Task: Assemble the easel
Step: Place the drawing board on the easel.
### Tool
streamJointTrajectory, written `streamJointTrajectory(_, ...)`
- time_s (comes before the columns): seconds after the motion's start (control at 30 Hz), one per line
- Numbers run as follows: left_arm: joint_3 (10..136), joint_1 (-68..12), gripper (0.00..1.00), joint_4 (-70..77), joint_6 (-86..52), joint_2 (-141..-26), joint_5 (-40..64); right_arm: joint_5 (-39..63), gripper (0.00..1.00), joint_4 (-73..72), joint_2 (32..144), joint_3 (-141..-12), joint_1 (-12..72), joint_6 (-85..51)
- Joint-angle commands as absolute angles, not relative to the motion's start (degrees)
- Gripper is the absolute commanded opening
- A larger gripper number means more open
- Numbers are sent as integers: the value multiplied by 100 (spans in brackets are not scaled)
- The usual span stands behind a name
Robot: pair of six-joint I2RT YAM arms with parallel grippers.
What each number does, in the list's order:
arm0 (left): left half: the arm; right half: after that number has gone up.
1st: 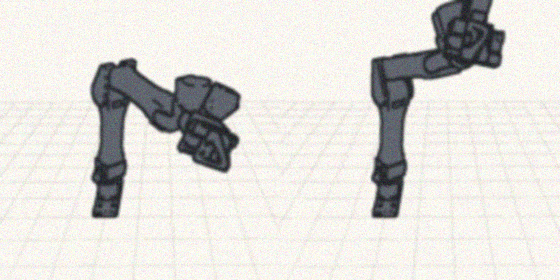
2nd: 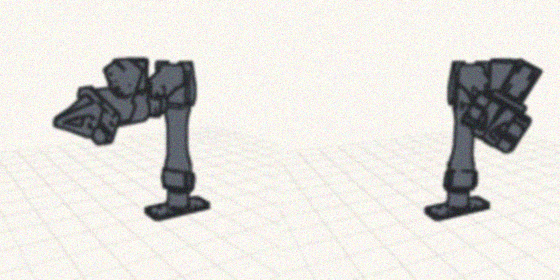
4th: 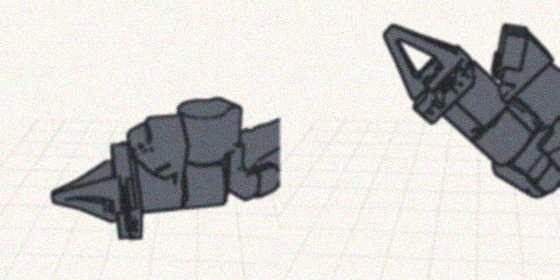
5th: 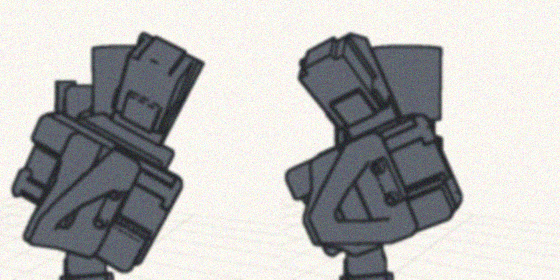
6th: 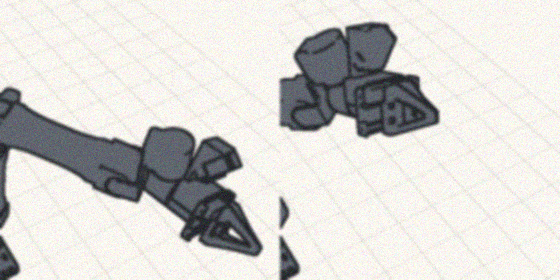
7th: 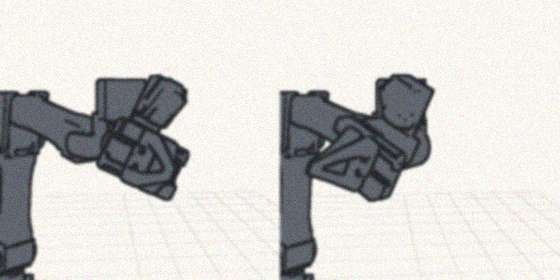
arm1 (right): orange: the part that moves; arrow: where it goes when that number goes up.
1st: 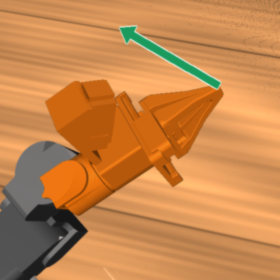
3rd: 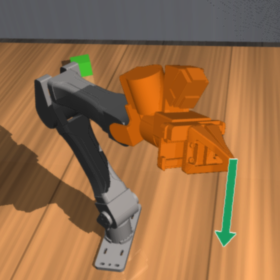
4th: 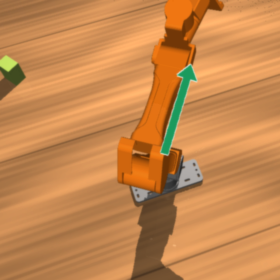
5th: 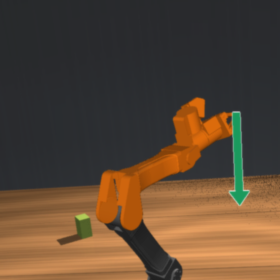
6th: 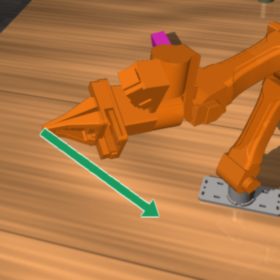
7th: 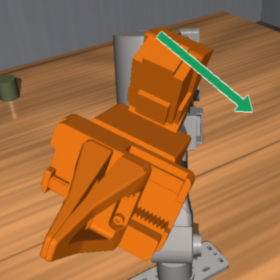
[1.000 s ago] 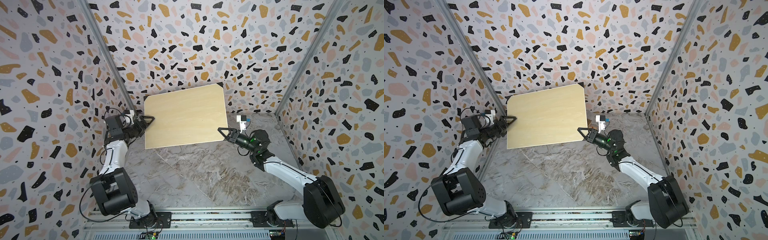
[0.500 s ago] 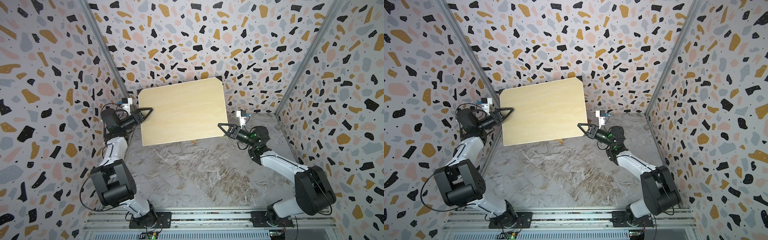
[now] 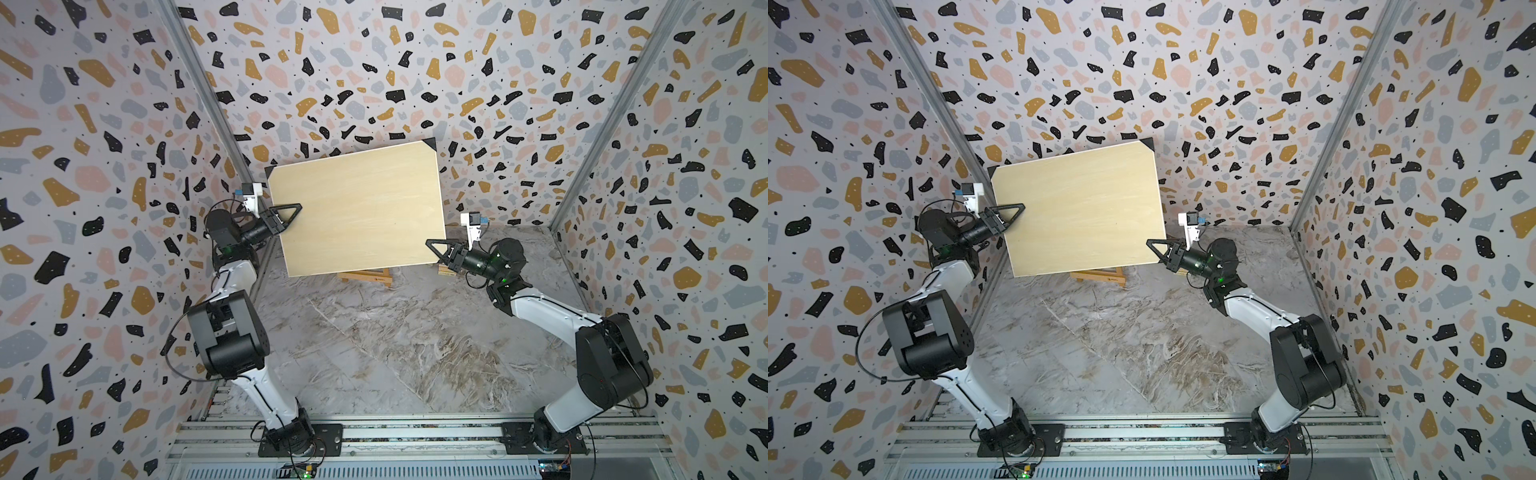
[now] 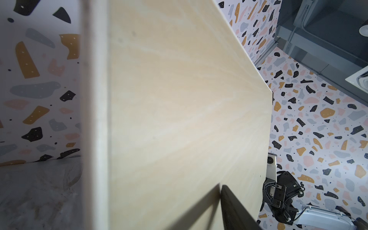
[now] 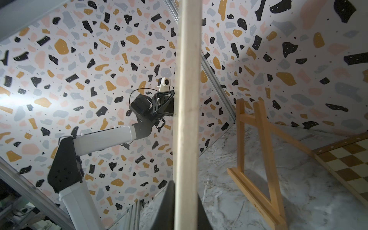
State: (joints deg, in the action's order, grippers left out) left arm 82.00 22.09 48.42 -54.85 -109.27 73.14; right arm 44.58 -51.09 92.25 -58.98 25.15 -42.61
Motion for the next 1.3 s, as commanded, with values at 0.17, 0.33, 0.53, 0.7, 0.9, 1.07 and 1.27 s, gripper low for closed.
streamJointTrajectory(0.17, 9747, 2113, 7, 7832, -6803, -12205, 6949, 4415, 0, -4117, 9826, -6618, 2716, -1143)
streamJointTrajectory(0.33, 9541, 1954, 0, 6018, -4765, -11957, 7136, 4178, 0, -3830, 10368, -6851, 2710, -582)
streamJointTrajectory(0.53, 9335, 1803, 0, 3762, -2204, -11617, 6909, 3867, 0, -3720, 10928, -7001, 2700, -130)
streamJointTrajectory(0.7, 9778, 1527, 0, 3534, -1747, -11941, 6802, 3569, 0, -3885, 11291, -7131, 2731, 41)
streamJointTrajectory(0.9, 10269, 1366, 0, 3396, -1512, -12492, 6532, 2919, 0, -3507, 11645, -7476, 2756, 518)
streamJointTrajectory(1.07, 10394, 1295, 0, 3521, -1416, -12765, 6333, 2675, 0, -3152, 11941, -7781, 2766, 842)
streamJointTrajectory(1.27, 10864, 1093, 0, 2878, -934, -13043, 6271, 2362, 0, -3037, 12150, -7802, 2757, 1117)
